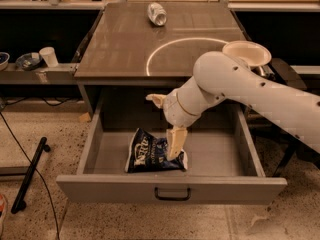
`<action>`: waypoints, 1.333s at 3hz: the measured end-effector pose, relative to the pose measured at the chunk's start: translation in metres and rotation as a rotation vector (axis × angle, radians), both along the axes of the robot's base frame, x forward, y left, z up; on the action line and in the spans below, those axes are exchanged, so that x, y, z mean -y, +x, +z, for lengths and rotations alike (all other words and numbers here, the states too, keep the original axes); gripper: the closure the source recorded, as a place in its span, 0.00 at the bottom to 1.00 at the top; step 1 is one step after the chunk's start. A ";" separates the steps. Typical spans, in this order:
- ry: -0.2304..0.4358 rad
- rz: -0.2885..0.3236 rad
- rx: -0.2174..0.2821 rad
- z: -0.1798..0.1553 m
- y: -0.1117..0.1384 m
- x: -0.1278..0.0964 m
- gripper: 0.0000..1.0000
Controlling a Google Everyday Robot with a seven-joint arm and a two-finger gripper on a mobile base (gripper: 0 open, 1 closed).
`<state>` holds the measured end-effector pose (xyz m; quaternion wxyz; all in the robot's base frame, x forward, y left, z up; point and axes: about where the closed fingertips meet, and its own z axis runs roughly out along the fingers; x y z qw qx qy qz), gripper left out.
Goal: Place blue chip bag into top drawer
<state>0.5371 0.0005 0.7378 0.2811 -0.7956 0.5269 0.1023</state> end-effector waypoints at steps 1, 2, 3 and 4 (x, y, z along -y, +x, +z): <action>0.000 0.000 0.000 0.000 0.000 0.000 0.00; -0.018 0.024 -0.004 0.007 -0.009 0.006 0.00; -0.061 0.010 0.031 0.098 -0.025 0.051 0.00; -0.095 -0.090 0.018 0.176 -0.023 0.099 0.00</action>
Offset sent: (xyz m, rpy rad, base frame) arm -0.0206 -0.0180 0.0203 -0.0436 0.0073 0.0538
